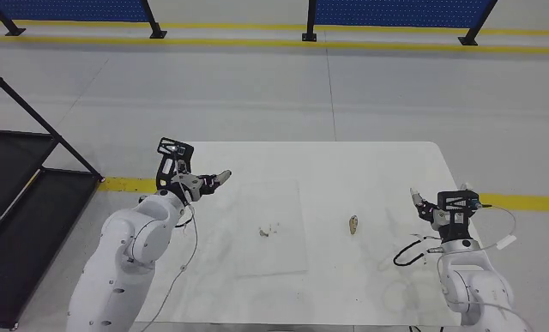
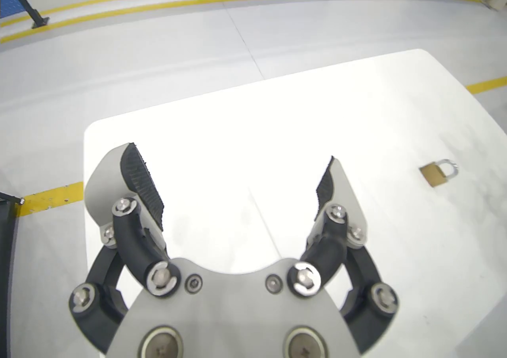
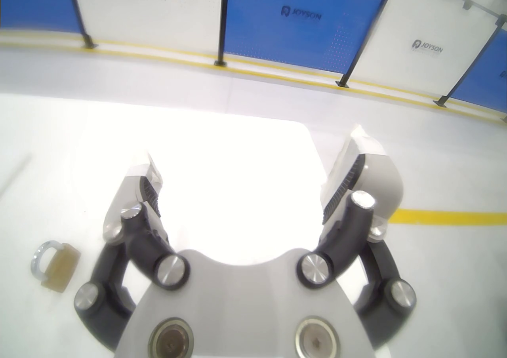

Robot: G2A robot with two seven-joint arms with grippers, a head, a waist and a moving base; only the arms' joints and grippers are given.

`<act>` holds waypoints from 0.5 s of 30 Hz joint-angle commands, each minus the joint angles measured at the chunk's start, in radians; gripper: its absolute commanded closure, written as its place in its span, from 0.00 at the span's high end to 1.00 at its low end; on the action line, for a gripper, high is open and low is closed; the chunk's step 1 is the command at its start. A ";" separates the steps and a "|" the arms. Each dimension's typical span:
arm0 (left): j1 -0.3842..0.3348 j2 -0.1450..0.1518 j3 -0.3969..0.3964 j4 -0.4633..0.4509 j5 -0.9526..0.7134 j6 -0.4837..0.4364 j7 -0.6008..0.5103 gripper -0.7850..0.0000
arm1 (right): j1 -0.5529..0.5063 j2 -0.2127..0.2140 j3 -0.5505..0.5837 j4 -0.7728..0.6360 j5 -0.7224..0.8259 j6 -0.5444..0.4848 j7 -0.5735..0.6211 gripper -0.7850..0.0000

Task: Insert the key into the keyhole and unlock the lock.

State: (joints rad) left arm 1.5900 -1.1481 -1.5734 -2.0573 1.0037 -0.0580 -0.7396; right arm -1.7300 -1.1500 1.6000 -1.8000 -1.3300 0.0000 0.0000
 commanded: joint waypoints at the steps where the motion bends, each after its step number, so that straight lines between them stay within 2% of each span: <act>1: -0.017 -0.002 0.024 -0.017 -0.026 0.031 -0.076 1.00 | 0.000 0.000 0.000 0.000 0.000 0.000 0.000 1.00; 9: -0.084 -0.008 0.127 -0.066 -0.042 0.158 -0.264 1.00 | 0.000 0.000 0.000 0.000 0.000 0.000 0.000 1.00; 15: -0.123 -0.015 0.197 -0.049 -0.106 0.247 -0.381 1.00 | 0.000 0.000 0.000 0.000 0.000 0.000 0.000 1.00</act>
State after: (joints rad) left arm 1.4704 -1.1622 -1.3863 -2.1132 0.9052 0.1719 -1.1064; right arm -1.7300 -1.1500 1.6000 -1.8000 -1.3300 0.0000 0.0000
